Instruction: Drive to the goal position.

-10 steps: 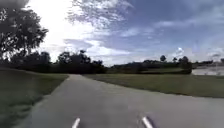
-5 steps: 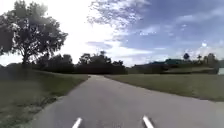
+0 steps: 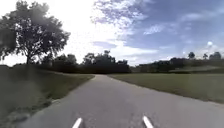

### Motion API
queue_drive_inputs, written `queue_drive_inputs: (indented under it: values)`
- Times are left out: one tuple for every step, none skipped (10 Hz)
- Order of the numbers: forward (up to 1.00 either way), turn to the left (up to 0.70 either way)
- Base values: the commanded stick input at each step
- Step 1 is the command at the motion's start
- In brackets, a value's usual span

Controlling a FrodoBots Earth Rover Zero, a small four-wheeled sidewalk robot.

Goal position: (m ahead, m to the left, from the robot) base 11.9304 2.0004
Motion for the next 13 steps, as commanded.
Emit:
queue_drive_inputs:
  values:
    - [0.69,0.03]
    - [0.69,0.03]
    - [0.69,0.03]
    - [0.69,0.03]
    - [0.69,0.03]
    - [0.69,0.03]
    - [0.69,0.03]
    - [0.69,0.03]
    - [0.69,0.03]
    - [0.69,0.03]
    - [0.69,0.03]
    - [0.69,0.03]
    - [0.69,0.03]
